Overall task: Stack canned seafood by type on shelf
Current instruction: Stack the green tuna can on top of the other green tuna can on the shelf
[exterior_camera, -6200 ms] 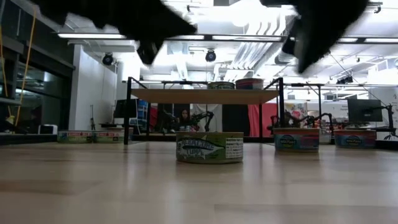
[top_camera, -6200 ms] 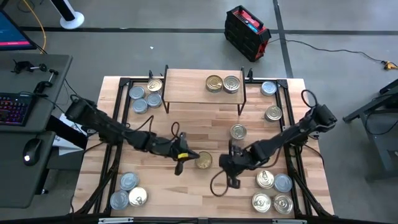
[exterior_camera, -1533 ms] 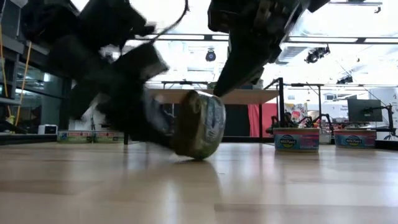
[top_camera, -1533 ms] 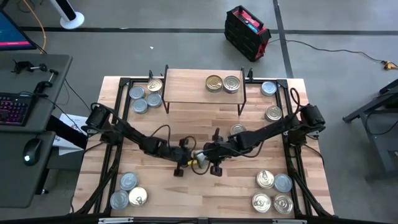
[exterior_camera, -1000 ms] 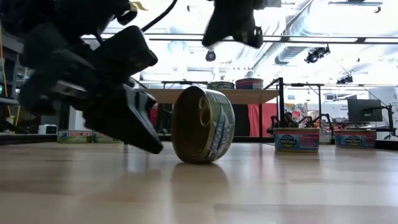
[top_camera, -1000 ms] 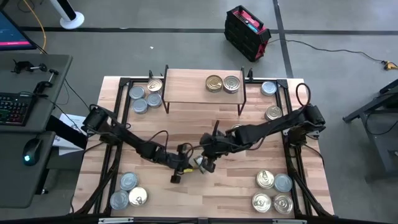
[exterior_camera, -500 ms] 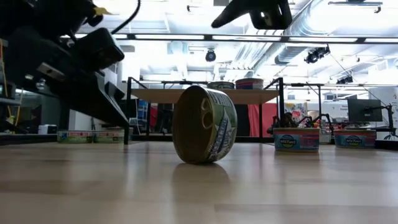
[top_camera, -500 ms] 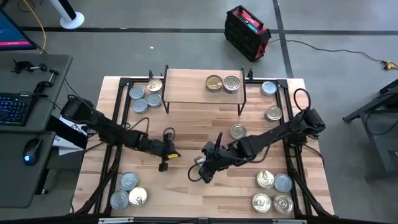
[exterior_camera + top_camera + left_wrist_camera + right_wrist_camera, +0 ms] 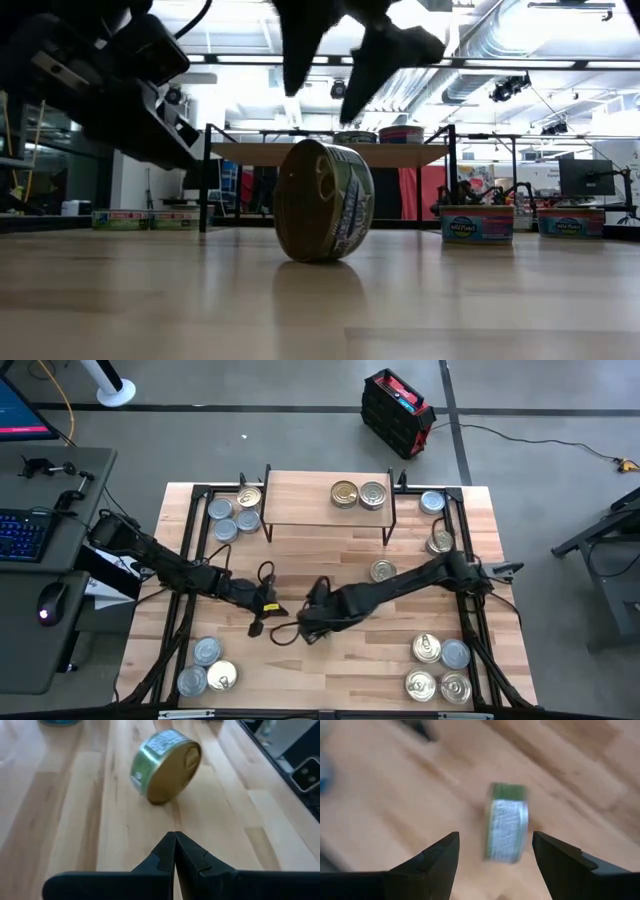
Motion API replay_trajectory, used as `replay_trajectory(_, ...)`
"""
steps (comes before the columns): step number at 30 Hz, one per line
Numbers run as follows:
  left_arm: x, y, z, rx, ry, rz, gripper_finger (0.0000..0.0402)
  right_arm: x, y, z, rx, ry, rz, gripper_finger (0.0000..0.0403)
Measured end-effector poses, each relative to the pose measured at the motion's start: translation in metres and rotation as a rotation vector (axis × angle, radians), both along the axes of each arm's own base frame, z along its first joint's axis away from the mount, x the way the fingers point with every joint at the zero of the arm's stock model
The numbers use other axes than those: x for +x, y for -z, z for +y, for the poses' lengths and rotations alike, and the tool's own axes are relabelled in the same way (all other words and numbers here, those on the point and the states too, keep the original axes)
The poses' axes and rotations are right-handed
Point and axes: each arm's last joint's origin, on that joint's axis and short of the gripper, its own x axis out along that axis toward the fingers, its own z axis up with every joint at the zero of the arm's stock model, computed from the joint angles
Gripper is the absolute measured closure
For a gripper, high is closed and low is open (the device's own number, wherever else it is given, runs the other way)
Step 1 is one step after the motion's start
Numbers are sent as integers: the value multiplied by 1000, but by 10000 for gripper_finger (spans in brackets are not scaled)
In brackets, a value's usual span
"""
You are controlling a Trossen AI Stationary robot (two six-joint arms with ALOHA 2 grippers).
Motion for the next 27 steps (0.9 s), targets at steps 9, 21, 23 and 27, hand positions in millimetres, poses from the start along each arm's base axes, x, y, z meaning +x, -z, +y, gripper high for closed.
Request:
replay_trajectory(9,-1,1,-2,-29,56,20,401,24,25,1,-40,35,130,160)
replay_trajectory(21,-1,0,-3,-63,64,19,402,30,43,-3,-41,23,189,171)
replay_trajectory(23,-1,-5,-3,-108,77,-1,402,30,43,-3,-38,13,192,202)
replay_trajectory(27,-6,-26,-3,-159,104,-92,401,22,32,-3,-49,-58,227,295)
